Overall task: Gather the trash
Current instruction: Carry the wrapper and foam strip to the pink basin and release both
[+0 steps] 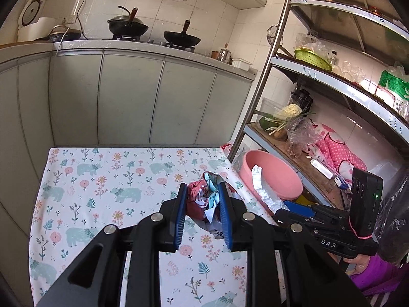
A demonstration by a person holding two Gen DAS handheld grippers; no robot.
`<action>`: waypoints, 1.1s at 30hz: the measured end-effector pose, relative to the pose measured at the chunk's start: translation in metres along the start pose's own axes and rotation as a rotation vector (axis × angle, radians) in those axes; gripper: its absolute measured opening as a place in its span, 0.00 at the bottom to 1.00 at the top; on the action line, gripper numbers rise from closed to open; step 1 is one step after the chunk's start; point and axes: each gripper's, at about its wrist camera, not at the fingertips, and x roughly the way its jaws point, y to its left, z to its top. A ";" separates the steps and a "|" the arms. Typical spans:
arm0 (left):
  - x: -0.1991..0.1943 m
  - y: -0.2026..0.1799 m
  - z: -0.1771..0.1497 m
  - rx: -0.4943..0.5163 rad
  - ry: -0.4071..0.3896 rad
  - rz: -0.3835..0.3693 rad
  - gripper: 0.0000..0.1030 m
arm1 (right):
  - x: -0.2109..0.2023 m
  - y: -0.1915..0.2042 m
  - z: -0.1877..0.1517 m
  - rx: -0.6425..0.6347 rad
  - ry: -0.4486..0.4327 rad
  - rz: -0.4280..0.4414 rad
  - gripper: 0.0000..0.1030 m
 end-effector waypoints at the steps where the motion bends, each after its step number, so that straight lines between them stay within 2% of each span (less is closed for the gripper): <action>1: 0.004 -0.005 0.004 0.007 -0.004 -0.012 0.22 | -0.002 -0.004 0.001 0.010 -0.010 -0.011 0.33; 11: 0.053 -0.056 0.035 0.058 -0.029 -0.123 0.22 | -0.022 -0.050 0.013 0.078 -0.098 -0.136 0.33; 20: 0.106 -0.103 0.056 0.089 -0.051 -0.190 0.22 | -0.022 -0.095 0.027 0.155 -0.152 -0.225 0.33; 27: 0.152 -0.129 0.060 0.123 -0.035 -0.187 0.22 | -0.009 -0.126 0.029 0.199 -0.141 -0.277 0.33; 33: 0.192 -0.142 0.053 0.126 0.014 -0.185 0.22 | 0.007 -0.147 0.022 0.246 -0.115 -0.301 0.33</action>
